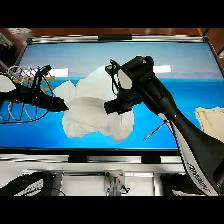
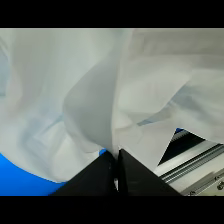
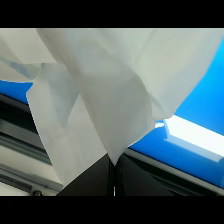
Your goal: Fold the shirts.
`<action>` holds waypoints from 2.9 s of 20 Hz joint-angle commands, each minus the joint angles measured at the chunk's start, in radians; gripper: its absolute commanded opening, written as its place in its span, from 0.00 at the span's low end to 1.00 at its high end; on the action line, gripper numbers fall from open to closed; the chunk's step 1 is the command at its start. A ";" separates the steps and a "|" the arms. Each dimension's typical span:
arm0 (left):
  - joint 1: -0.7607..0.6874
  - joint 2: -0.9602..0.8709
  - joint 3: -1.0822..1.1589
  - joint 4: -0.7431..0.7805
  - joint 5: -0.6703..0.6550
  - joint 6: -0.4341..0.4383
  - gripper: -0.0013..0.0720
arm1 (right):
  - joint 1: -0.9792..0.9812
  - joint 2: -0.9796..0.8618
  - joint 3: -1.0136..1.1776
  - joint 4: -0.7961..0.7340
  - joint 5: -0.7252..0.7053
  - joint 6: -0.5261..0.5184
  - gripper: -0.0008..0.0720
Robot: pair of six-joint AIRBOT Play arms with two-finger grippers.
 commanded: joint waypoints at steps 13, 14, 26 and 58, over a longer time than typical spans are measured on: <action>0.431 0.007 0.404 0.137 -0.159 -0.082 0.84 | 0.021 -0.005 0.000 -0.036 -0.029 -0.042 0.08; 0.501 -0.001 0.395 0.166 -0.171 -0.084 0.84 | 0.021 -0.005 0.000 -0.036 -0.035 -0.050 0.08; 0.659 -0.051 0.073 0.275 0.024 0.016 0.91 | 0.019 -0.005 0.000 -0.081 -0.138 -0.103 0.08; 0.568 -0.427 0.020 0.338 0.177 0.077 0.76 | 0.019 -0.005 0.000 -0.083 -0.109 -0.221 0.08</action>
